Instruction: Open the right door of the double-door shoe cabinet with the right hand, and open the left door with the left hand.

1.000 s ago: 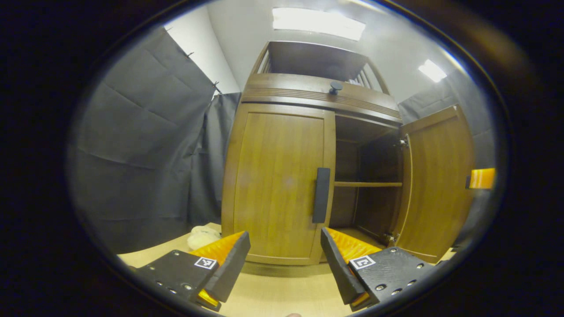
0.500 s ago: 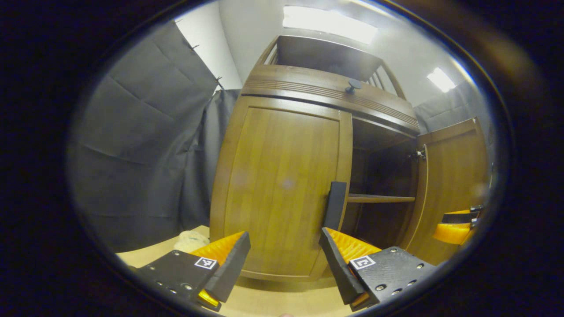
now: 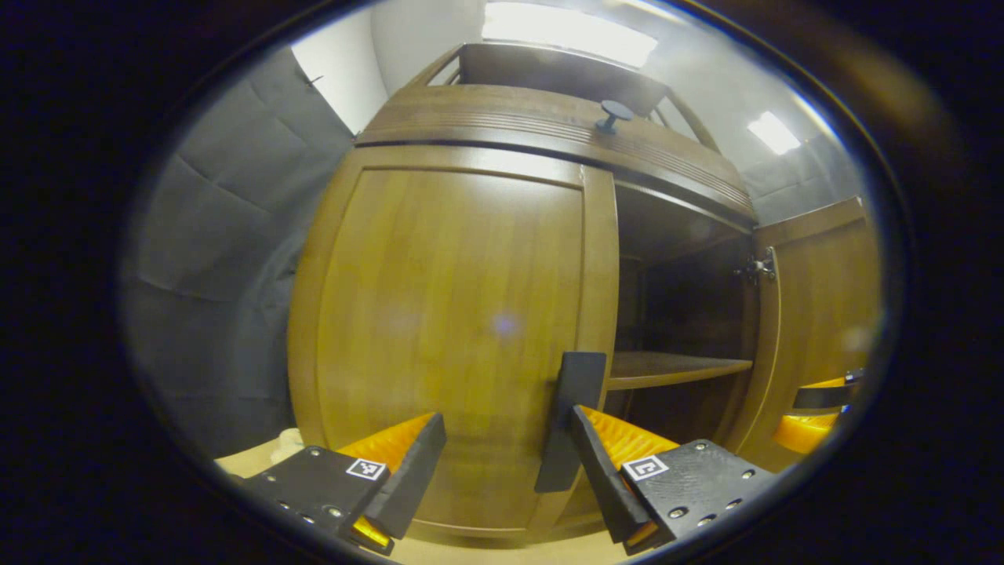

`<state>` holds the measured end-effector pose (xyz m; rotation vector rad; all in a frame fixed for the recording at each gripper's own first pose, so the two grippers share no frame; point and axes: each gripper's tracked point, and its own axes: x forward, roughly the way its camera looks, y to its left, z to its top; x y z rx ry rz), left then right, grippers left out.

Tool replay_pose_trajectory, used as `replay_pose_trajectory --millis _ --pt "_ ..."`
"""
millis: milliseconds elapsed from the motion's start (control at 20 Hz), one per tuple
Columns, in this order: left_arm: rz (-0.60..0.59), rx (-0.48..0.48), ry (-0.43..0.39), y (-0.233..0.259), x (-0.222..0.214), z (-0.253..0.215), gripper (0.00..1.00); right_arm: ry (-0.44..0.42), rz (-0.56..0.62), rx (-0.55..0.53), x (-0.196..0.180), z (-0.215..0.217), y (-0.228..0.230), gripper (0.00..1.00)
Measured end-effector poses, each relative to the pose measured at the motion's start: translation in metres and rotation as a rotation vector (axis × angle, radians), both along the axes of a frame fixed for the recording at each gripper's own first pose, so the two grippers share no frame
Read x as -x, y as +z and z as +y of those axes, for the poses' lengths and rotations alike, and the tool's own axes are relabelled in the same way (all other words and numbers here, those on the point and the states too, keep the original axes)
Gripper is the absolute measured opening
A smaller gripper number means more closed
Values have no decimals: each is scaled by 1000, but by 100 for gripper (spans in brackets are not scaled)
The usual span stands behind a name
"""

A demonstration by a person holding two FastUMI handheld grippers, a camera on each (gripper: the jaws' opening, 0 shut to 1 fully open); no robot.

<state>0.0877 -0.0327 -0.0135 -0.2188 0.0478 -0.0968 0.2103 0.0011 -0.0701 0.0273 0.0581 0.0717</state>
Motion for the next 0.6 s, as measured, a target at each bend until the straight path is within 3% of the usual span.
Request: replay_pose_trajectory --millis 150,200,300,350,550,600 --pt "-13 -10 -18 3 -5 -4 96 -4 -6 -15 -3 -2 -1 94" --pt "-8 -9 -21 1 -5 -6 93 -5 -10 -17 -3 -1 -2 94" --pt "-1 -15 -33 0 -6 -8 96 0 -10 -17 -4 -1 -5 94" --pt "-3 -17 -40 -1 -6 -8 90 3 -7 -15 -5 -1 -5 94" --pt "36 -23 -44 -7 -7 -10 96 4 -1 -5 -5 -2 -6 94" --pt "44 -15 -44 -5 -6 -13 91 3 -2 -3 -5 -2 -6 94"
